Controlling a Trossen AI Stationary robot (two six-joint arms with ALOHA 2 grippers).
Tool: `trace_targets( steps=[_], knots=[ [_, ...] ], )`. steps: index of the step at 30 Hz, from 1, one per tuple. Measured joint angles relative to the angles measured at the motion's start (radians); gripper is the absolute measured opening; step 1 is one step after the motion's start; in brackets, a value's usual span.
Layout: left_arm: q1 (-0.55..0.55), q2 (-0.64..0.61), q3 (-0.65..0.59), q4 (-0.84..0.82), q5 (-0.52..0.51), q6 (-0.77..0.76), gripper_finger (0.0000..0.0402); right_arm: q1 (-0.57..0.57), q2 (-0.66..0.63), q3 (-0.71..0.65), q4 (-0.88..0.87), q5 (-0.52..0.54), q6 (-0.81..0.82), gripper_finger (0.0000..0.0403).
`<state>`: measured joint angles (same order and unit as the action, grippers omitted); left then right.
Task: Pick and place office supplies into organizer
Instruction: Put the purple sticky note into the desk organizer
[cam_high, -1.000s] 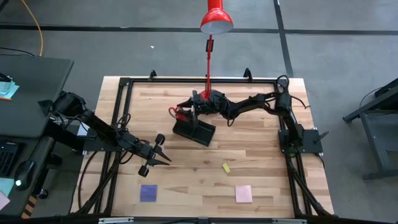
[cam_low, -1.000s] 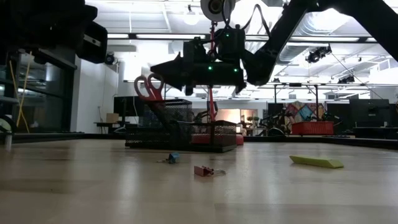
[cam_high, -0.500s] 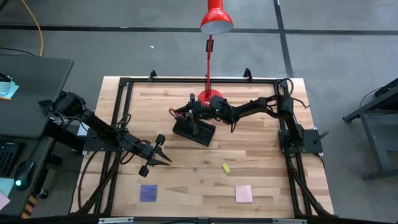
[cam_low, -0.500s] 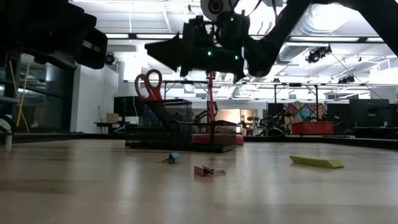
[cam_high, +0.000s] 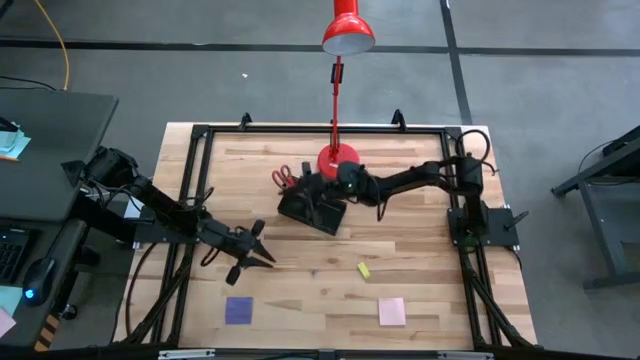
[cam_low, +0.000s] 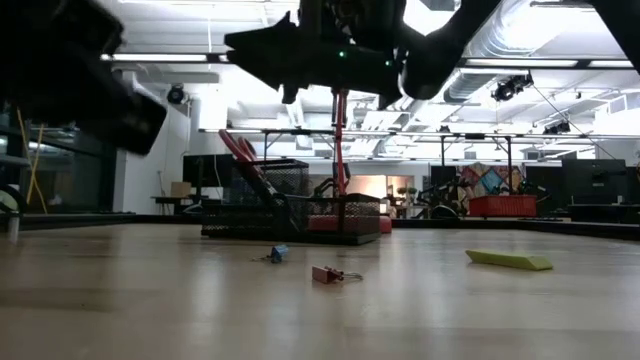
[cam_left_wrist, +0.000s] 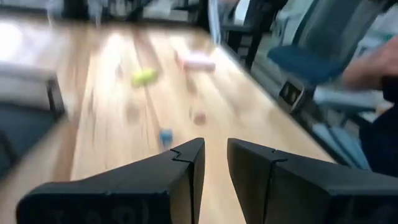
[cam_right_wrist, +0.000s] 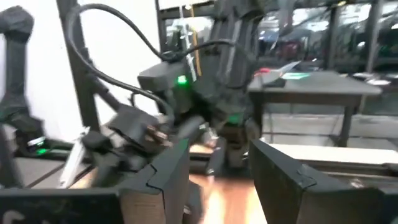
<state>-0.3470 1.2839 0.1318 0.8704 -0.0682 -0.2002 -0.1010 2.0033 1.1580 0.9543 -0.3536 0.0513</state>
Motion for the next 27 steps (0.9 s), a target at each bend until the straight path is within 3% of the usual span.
trace_targets(
  steps=[3, 8, 13, 16, 21, 24, 27],
  knots=[
    [0.0, 0.0, 0.0, -0.101, 0.045, -0.097, 0.0063, 0.052, 0.0, 0.0, -0.026, 0.004, -0.002, 0.0154],
    [-0.003, 0.0, 0.0, -0.173, 0.22, -0.23, 0.0063, 0.148, 0.0, 0.0, -0.092, 0.019, -0.027, 0.0154],
    [-0.053, 0.0, 0.011, -0.213, 0.214, -0.301, 0.0063, 0.254, 0.0, -0.023, -0.174, 0.179, -0.059, 0.0154],
    [-0.134, 0.0, 0.069, -0.302, 0.141, -0.297, 0.0063, 0.32, 0.001, -0.065, -0.174, 0.252, -0.052, 0.0155],
    [-0.272, 0.004, 0.24, -0.657, -0.107, -0.275, 0.0063, 0.42, 0.002, -0.147, -0.169, 0.419, 0.012, 0.0156],
    [-0.335, 0.004, 0.326, -0.852, -0.235, -0.366, 0.0063, 0.478, 0.002, -0.202, -0.121, 0.526, 0.045, 0.0156],
    [-0.383, 0.005, 0.38, -1.046, -0.284, -0.492, 0.0063, 0.534, 0.002, -0.257, -0.082, 0.627, 0.064, 0.0156]
  ],
)
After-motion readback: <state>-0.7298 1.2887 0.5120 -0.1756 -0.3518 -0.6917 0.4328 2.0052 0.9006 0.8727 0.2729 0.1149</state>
